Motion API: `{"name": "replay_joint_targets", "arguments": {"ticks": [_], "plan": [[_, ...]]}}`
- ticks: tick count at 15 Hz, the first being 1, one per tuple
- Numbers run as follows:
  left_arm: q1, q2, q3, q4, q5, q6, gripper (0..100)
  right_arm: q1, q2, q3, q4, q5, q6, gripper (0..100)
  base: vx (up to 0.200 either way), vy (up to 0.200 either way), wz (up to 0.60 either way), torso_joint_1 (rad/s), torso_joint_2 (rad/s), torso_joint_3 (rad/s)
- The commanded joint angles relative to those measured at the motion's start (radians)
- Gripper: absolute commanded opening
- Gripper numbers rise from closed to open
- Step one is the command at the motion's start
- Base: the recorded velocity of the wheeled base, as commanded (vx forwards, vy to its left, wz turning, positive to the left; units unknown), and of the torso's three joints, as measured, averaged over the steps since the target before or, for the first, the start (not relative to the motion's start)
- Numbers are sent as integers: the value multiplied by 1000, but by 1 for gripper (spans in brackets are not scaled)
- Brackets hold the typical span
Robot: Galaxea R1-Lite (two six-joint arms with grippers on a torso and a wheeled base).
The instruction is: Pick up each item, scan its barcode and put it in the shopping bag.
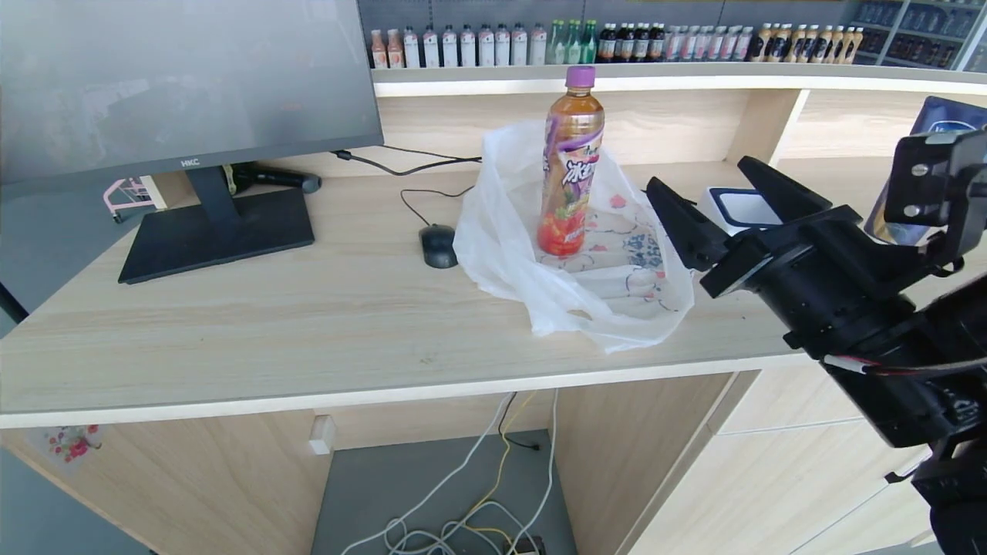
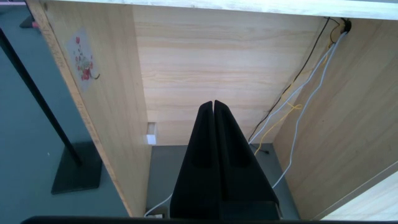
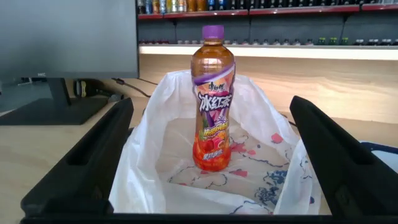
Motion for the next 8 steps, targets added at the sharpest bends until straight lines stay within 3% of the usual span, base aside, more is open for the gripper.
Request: {"name": "replay_joint_targets", "arguments": {"ticks": [1, 2, 5, 8], "plan": [[0, 0, 0, 0, 0, 0, 0, 3, -49, 50, -1, 1, 1, 100, 0, 0, 0, 0, 0, 0], [0, 0, 0, 0, 0, -4, 0, 3, -50, 50, -1, 1, 4, 100, 0, 0, 0, 0, 0, 0], [0, 0, 0, 0, 0, -9, 0, 3, -69, 62, -1, 1, 17, 100, -200, 0, 0, 4, 1, 2], [0, 0, 0, 0, 0, -3, 0, 4, -86, 78, -1, 1, 17, 100, 0, 0, 0, 0, 0, 0]]}}
